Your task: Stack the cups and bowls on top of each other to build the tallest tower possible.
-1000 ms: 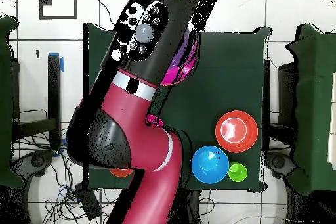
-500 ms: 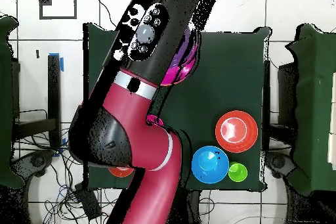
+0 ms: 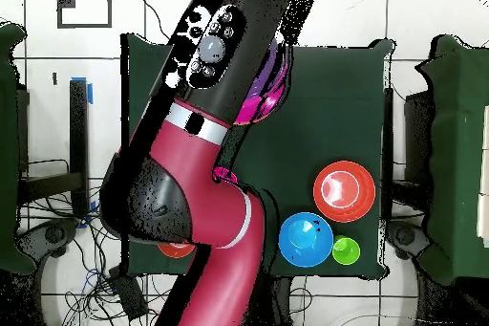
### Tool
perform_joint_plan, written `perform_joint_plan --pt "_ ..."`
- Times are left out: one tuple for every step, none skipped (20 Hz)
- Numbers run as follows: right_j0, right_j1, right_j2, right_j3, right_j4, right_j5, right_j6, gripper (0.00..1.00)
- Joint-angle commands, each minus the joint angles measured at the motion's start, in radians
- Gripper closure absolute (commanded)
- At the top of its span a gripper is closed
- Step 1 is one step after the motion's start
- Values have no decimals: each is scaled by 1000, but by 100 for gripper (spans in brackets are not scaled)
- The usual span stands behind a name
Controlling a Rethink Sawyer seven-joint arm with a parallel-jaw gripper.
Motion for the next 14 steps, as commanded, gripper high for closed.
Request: perform_joint_plan --pt "-6 3 -34 -29 -27 -48 75 100" --pt "-4 4 -32 -29 -27 -48 75 100" --pt "-3 5 -31 -29 -27 -48 76 100" --pt "-2 6 -28 -29 -25 -46 79 100" --pt "-2 7 -25 -30 -23 -45 82 100" --pt "-2 8 -24 -30 -21 -45 83 100" --pt "-2 8 -24 -31 -19 -45 86 100" --pt "-3 9 -25 -32 -16 -44 88 100" --pt "-3 9 -26 -33 -14 -40 89 100" --pt "-4 9 -27 -35 -8 -35 91 100" --pt "-4 9 -29 -35 -7 -32 90 100" --pt "-5 9 -31 -37 -1 -28 93 100" --pt "-6 9 -31 -38 4 -25 97 100" --pt "-6 10 -33 -39 4 -23 96 0"
